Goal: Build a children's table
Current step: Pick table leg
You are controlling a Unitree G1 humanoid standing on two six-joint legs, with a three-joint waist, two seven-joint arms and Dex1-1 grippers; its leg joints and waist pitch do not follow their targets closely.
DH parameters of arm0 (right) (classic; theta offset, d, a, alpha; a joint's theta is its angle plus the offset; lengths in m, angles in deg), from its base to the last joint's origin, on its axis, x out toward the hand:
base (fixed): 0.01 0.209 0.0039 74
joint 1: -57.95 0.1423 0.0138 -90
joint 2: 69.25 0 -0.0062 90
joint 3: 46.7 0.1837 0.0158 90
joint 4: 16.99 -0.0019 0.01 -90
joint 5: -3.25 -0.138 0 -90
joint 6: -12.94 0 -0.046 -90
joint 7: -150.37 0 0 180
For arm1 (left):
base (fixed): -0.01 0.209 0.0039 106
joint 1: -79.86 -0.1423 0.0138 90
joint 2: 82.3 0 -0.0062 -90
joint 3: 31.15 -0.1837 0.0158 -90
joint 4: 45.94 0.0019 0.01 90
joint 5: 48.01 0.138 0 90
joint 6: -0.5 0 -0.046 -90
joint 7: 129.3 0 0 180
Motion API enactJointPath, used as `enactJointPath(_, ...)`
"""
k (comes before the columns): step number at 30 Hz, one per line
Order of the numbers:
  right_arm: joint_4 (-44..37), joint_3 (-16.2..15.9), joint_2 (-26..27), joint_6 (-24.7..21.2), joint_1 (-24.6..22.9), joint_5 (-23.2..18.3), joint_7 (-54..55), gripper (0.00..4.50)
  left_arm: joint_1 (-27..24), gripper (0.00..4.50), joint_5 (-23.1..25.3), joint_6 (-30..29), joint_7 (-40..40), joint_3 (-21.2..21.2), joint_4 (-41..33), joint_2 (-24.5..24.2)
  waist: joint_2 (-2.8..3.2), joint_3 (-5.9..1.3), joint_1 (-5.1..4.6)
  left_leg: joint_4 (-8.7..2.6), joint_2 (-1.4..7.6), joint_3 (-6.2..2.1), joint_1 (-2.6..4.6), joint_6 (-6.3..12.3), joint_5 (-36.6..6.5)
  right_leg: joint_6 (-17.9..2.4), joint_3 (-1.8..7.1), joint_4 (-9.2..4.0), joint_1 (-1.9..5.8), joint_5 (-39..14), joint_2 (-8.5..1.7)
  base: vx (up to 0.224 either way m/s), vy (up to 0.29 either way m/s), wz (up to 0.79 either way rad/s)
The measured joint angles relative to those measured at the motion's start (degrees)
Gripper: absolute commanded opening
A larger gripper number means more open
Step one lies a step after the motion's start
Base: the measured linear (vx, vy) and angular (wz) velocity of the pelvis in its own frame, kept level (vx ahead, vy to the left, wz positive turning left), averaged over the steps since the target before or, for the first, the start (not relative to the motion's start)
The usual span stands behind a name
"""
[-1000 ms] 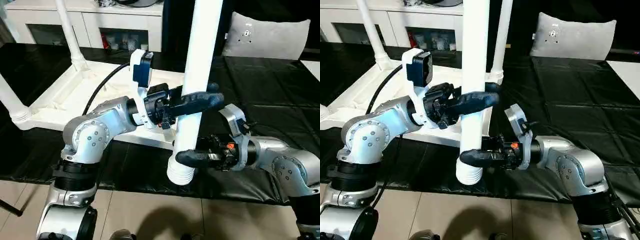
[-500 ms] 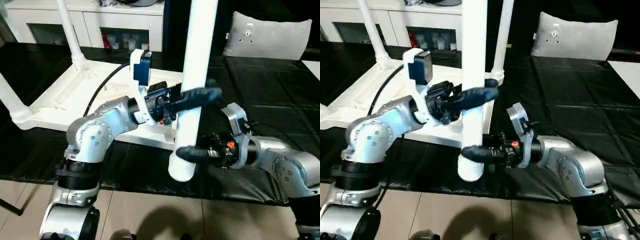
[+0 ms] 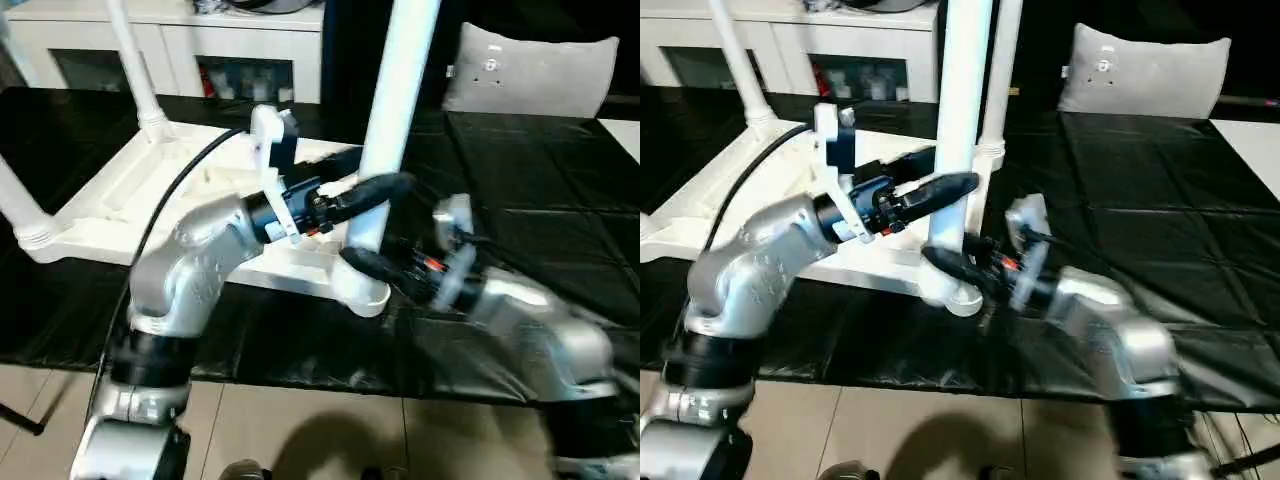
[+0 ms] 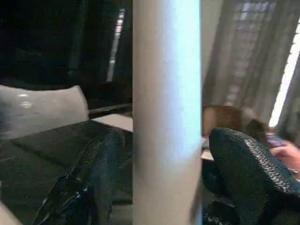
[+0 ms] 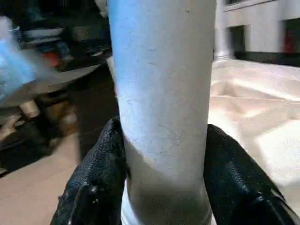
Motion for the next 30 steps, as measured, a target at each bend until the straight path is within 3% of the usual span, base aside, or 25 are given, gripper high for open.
enactJointPath(3,1.55,-0.13,3.11,2.68,0.82,3.21,5.21,1.93,-1.74,3.39,5.21,4.46,-6.57,-0.75,0.27,2.62,-0.09,0.04,-0.3,-0.02,0.0,0.0,-0.02,0.0,0.0,0.0,0.0,0.0,-0.02,0.0,0.0,0.0,0.0,0.0)
enactJointPath(5,2.74,-0.18,5.48,4.67,1.12,5.47,8.88,1.93,-2.67,3.39,11.8,10.72,-10.73,-3.61,0.87,3.13,-0.17,0.03,-0.31,-0.08,0.0,-0.02,-0.01,0.0,0.0,0.01,0.0,-0.01,-0.03,0.0,0.0,0.0,0.0,0.0)
enactJointPath(7,3.84,-0.46,7.49,6.14,1.33,7.15,12.39,1.93,-3.62,3.03,17.39,15.19,-14.38,-6.85,2.26,3.89,-0.18,0.03,-0.38,-0.14,-0.01,-0.03,-0.02,-0.01,0.0,0.02,0.0,-0.05,-0.05,-0.01,0.0,0.0,0.0,0.0)
enactJointPath(11,4.57,-1.63,8.94,7.21,1.33,9.03,15.35,1.93,-4.4,2.76,22.3,16.63,-21.45,-8.61,5.1,7.03,-0.23,0.06,-0.37,-0.18,-0.02,-0.02,-0.07,-0.01,-0.01,0.03,0.01,-0.09,-0.1,0.0,0.0,0.0,0.0,0.0)
enactJointPath(21,4.77,-2.2,10.37,9.13,1.32,11.6,17.87,1.93,-4.38,2.01,24.7,20.47,-26.87,-8.56,7.34,11.08,-0.22,0.06,-0.37,-0.35,-0.03,-0.01,-0.05,-0.01,-0.01,0.03,0.0,-0.14,-0.12,0.0,0.01,0.0,0.0,0.0)
enactJointPath(30,4.76,-2.23,10.54,9.7,1.32,12.47,18.64,1.93,-4.38,1.92,24.87,21.46,-27.43,-8.57,7.85,11.54,-0.23,0.05,-0.4,-0.37,-0.04,0.01,-0.03,-0.01,-0.01,0.03,0.02,-0.14,-0.12,0.0,0.01,0.0,0.0,0.0)
